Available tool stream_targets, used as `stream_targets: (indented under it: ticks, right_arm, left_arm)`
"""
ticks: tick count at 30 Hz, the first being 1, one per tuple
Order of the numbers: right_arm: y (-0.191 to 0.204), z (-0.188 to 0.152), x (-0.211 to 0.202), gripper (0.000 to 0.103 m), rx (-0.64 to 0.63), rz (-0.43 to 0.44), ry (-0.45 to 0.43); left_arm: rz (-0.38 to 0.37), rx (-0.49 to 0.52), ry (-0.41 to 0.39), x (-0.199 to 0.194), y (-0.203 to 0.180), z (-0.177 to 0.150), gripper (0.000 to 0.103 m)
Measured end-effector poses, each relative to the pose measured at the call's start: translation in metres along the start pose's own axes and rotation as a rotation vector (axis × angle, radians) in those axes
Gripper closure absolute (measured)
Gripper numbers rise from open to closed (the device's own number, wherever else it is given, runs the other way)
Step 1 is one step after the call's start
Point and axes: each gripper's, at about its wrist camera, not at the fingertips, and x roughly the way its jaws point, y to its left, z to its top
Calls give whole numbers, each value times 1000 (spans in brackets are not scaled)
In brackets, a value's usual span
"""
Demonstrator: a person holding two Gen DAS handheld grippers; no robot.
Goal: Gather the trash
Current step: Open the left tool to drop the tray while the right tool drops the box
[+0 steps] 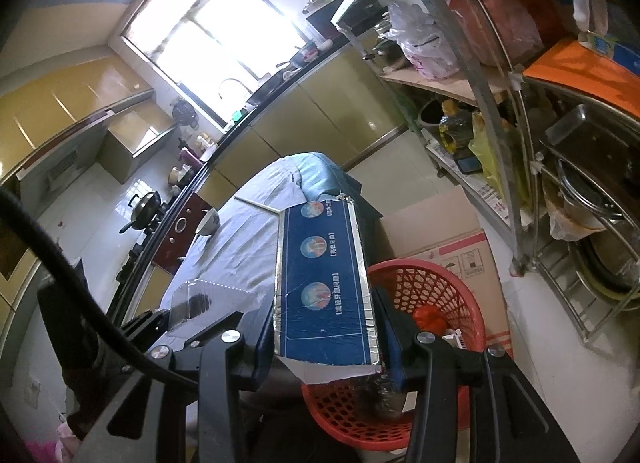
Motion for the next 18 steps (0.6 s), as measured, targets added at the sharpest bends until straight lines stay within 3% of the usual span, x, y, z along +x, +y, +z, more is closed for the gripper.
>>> stream_targets:
  ticks: [18]
  right_arm:
    - [-15, 3, 1, 41, 67, -19, -1]
  left_arm:
    - [-60, 6, 33, 10, -4, -3, 38]
